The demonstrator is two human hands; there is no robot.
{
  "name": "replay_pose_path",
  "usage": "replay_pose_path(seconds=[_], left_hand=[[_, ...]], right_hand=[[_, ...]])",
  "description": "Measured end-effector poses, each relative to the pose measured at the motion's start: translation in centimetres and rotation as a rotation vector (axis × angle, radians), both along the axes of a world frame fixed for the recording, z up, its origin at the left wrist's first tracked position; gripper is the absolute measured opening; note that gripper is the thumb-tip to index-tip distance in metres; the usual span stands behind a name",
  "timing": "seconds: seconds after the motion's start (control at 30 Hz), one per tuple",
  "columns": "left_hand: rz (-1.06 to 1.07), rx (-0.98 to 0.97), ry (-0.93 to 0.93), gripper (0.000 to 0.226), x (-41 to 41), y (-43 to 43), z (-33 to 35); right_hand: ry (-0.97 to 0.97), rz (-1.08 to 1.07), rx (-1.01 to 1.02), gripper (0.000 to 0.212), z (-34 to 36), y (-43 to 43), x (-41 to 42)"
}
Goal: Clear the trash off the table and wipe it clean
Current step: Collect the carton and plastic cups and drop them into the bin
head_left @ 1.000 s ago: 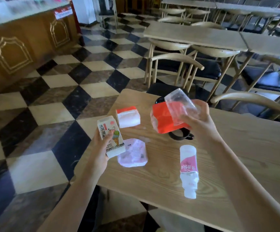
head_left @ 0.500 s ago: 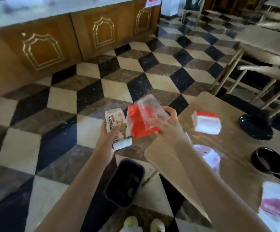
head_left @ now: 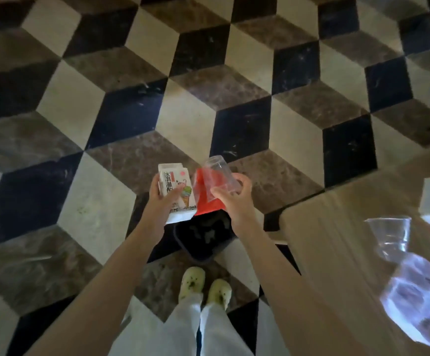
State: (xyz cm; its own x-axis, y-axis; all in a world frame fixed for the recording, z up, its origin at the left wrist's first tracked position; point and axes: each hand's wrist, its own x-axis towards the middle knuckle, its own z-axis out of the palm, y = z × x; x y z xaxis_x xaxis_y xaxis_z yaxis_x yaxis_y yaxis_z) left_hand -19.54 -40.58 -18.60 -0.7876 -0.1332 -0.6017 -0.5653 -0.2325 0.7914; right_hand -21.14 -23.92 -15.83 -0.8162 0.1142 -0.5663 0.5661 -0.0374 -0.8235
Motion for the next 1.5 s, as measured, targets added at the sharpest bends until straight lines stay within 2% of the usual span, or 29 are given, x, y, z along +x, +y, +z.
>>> replay_pose_path(seconds=[0.23, 0.33, 0.43, 0.53, 0.73, 0.83, 0.93, 1.0, 1.1, 1.23, 1.3, 1.4, 1.43, 1.5], left_hand=[[0.045, -0.039, -0.196, 0.09, 1.6, 0.0, -11.6], [0.05, -0.052, -0.252, 0.097, 1.9, -0.2, -16.1], [0.022, -0.038, -0.264, 0.095, 2.1, 0.0, -19.8], [-0.02, -0.032, -0.285, 0.093, 2.2, 0.1, -23.2], [-0.081, -0.009, -0.289, 0.096, 1.5, 0.4, -27.8], [-0.097, -0.011, -0.288, 0.086, 1.4, 0.5, -28.9], [-0.087, -0.042, -0.293, 0.069, 1.5, 1.3, -29.0], [-0.061, -0.048, -0.318, 0.064, 1.8, 2.0, -28.9], [-0.136, -0.082, -0.327, 0.057, 2.3, 3.0, -28.7], [-0.247, -0.102, -0.334, 0.047, 2.3, 4.3, -27.9], [-0.313, -0.239, -0.288, 0.054, 2.4, 4.4, -28.1], [-0.565, -0.8, -0.113, 0.068, 2.9, 3.1, -29.2], [-0.639, -0.922, -0.065, 0.074, 3.0, 2.6, -29.8], [-0.775, -1.021, -0.053, 0.085, 3.5, 1.8, -31.0]], right_hand=[[-0.15, -0.047, 0.124, 0.051, -14.4, 2.2, 0.8], [-0.201, -0.011, 0.306, 0.046, -21.0, 2.8, 0.6], [-0.26, 0.063, 0.451, 0.058, -27.4, 2.9, 1.1], [-0.338, 0.158, 0.489, 0.072, -32.1, 2.5, 1.4], [-0.356, 0.278, 0.477, 0.079, -38.2, 2.6, 1.1], [-0.38, 0.332, 0.495, 0.077, -39.0, 2.9, 0.6], [-0.319, 0.26, 0.375, 0.053, -37.0, 2.3, 0.9], [-0.357, 0.267, 0.139, 0.043, -34.8, 1.4, 2.2], [-0.459, 0.251, -0.198, 0.036, -31.8, 0.2, 4.3], [-0.439, 0.227, -0.152, 0.044, -31.0, 0.7, 5.3], [-0.433, 0.197, -0.082, 0.048, -31.6, 1.5, 5.2], [-0.408, 0.305, 0.273, 0.06, -33.4, 2.9, 4.4], [-0.395, 0.36, 0.39, 0.064, -34.0, 3.2, 4.0], [-0.367, 0.451, 0.561, 0.069, -35.3, 3.2, 3.3]])
